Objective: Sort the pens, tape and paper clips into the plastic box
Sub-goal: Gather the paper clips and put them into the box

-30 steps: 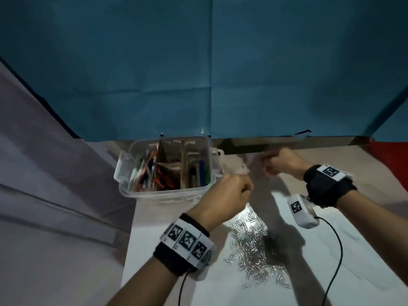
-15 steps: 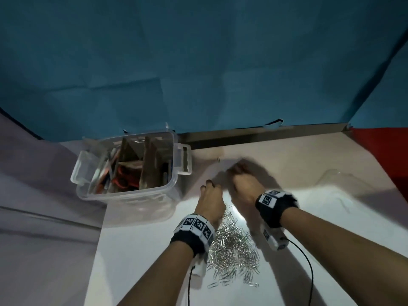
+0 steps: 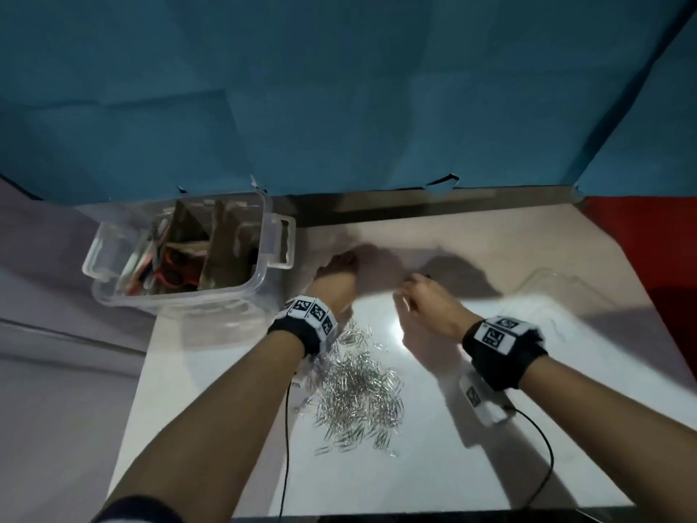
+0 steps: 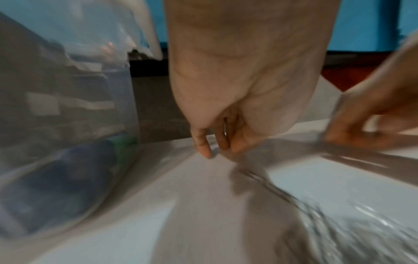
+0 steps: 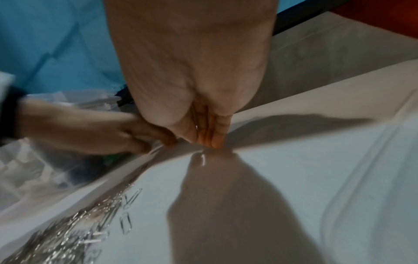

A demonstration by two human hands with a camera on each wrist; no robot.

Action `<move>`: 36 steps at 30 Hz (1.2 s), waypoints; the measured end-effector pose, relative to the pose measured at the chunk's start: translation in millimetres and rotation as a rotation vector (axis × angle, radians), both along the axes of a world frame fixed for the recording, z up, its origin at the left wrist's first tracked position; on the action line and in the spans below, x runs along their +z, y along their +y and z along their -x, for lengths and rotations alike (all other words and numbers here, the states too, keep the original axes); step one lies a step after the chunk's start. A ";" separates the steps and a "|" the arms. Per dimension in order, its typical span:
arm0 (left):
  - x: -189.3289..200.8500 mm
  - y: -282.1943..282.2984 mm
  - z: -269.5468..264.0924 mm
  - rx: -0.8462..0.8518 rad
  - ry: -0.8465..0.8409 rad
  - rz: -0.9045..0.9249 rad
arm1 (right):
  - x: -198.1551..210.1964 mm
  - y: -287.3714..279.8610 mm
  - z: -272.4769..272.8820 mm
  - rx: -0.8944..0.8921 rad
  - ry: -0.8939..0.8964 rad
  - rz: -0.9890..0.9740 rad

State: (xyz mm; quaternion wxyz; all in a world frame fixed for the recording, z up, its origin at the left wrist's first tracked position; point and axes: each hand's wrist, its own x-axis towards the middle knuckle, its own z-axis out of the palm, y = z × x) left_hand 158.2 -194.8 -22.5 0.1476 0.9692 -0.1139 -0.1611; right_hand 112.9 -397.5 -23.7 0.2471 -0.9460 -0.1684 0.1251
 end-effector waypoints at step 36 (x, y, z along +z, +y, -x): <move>0.8 71.0 183.6 0.305 0.085 0.330 | 2.0 71.8 104.9 -0.107 0.137 0.069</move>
